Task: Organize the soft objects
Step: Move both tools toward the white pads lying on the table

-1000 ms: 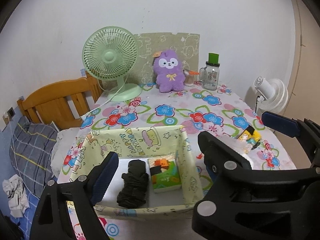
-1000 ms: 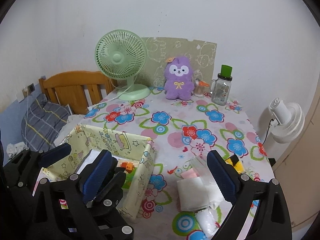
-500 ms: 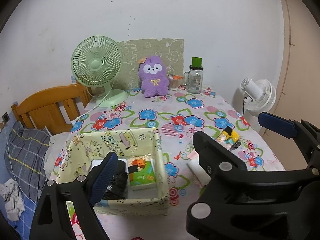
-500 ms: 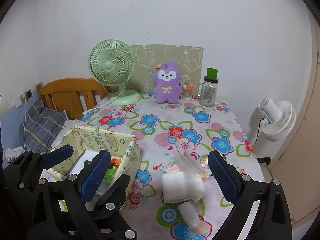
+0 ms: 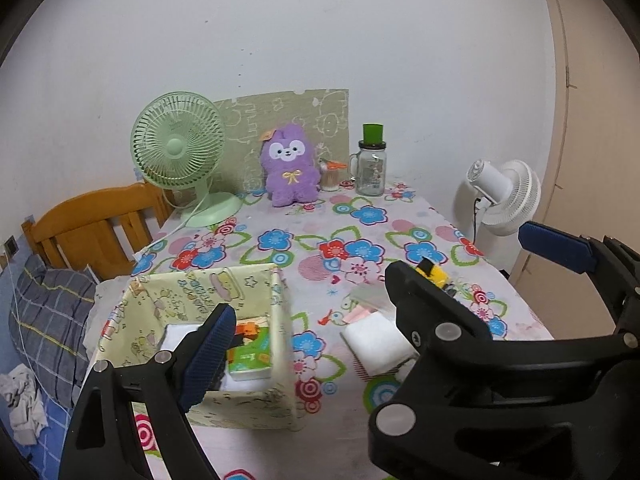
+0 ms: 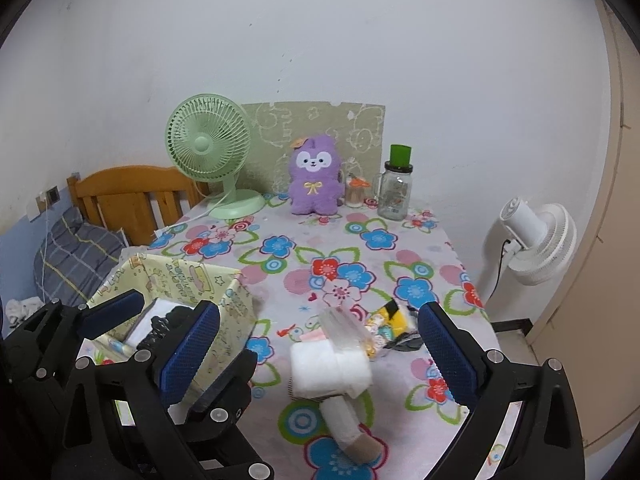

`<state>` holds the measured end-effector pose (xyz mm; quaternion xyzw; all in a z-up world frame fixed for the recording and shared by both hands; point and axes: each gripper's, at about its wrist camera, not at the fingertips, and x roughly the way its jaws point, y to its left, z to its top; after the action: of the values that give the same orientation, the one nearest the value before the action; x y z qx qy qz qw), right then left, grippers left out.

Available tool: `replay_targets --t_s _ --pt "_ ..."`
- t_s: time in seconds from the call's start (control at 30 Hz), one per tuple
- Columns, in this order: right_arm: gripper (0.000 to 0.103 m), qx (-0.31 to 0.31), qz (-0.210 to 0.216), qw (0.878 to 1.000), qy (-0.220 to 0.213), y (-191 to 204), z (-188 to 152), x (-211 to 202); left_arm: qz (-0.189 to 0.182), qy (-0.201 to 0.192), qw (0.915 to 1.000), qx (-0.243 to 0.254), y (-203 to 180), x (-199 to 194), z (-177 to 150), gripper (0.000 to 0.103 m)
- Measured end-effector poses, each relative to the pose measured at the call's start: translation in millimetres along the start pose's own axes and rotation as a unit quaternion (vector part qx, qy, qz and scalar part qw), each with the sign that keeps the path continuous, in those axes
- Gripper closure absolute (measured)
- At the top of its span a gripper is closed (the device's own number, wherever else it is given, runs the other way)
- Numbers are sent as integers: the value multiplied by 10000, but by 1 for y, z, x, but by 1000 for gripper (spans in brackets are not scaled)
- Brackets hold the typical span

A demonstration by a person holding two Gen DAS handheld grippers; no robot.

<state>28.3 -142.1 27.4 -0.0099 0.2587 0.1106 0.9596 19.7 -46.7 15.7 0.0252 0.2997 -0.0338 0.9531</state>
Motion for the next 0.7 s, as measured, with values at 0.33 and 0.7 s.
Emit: replay_targets --t_s 0.33,0.7 --pt "2 -83 -92 9999 -96 -25 -13 -4 -139 -22 9999 93 -29 7 -7 12" --pt "2 -168 -145 9998 -18 -44 -30 6 -356 153 9991 147 -49 25 -17 12"
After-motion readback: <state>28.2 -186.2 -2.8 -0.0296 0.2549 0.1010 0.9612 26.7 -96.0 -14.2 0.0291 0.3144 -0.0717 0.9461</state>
